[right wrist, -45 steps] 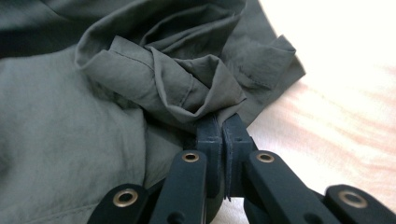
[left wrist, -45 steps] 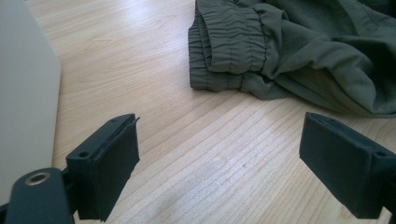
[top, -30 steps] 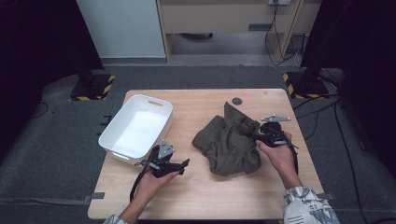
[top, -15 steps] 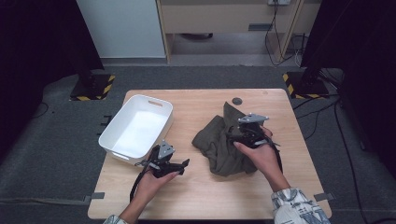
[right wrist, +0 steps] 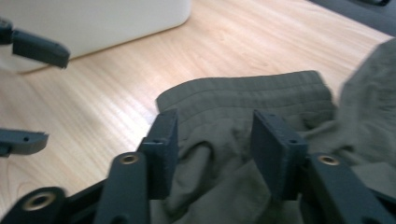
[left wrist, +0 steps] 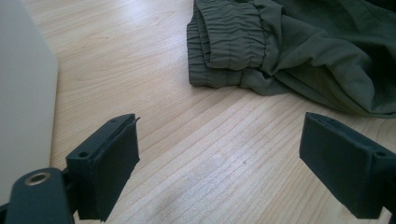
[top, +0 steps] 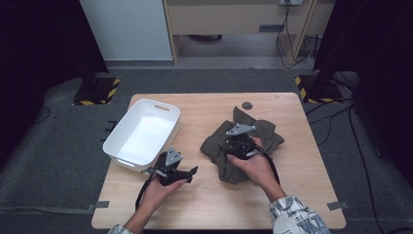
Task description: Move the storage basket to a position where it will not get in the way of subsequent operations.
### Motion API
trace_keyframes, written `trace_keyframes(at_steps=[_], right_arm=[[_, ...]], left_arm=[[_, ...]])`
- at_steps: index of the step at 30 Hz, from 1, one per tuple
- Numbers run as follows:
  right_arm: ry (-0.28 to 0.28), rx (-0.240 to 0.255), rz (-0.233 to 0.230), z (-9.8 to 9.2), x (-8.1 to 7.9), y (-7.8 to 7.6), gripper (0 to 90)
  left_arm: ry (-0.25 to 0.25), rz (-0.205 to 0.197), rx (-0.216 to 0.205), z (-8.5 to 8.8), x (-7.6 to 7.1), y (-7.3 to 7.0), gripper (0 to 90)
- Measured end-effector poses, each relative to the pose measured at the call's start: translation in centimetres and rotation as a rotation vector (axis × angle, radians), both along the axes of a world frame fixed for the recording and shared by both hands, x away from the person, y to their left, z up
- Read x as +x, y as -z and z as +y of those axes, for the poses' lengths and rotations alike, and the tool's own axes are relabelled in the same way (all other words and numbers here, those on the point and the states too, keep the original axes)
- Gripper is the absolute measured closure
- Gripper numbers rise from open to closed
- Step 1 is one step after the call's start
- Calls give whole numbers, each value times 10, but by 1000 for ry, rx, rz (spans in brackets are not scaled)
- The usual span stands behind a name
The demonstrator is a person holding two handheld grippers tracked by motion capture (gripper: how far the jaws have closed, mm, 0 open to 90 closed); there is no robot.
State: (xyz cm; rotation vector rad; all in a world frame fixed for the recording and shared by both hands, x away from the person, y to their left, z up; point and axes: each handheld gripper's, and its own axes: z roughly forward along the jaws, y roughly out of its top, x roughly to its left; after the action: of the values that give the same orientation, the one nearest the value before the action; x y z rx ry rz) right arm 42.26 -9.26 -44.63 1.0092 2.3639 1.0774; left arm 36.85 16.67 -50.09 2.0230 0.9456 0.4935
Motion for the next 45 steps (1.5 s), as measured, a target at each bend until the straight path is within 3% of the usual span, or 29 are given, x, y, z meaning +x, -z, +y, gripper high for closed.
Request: trace_keyframes(at_steps=[6,10,19,25,31,35,39,45], right_arm=[[-40,-34,20,11,-2,12,656],[-52,-48,26,14,-3,19,662],[-51,-80,50,23,-6,29,319],[-55,-148,59,28,-6,44,285],[-47,-206,83,29,-4,53,401],[-32,-227,97,29,-1,55,572],[-26,-216,115,27,1,55,733],[-3,-149,125,29,3,47,798]], left_arm=[[4,-1,3,-1,0,0,114],[5,0,5,-1,0,1,114],[9,2,11,-2,0,1,114],[10,5,11,-2,0,2,113],[13,7,13,-3,0,2,113],[13,7,14,-3,0,2,113],[13,7,15,-3,0,3,113],[14,5,16,-3,1,3,114]])
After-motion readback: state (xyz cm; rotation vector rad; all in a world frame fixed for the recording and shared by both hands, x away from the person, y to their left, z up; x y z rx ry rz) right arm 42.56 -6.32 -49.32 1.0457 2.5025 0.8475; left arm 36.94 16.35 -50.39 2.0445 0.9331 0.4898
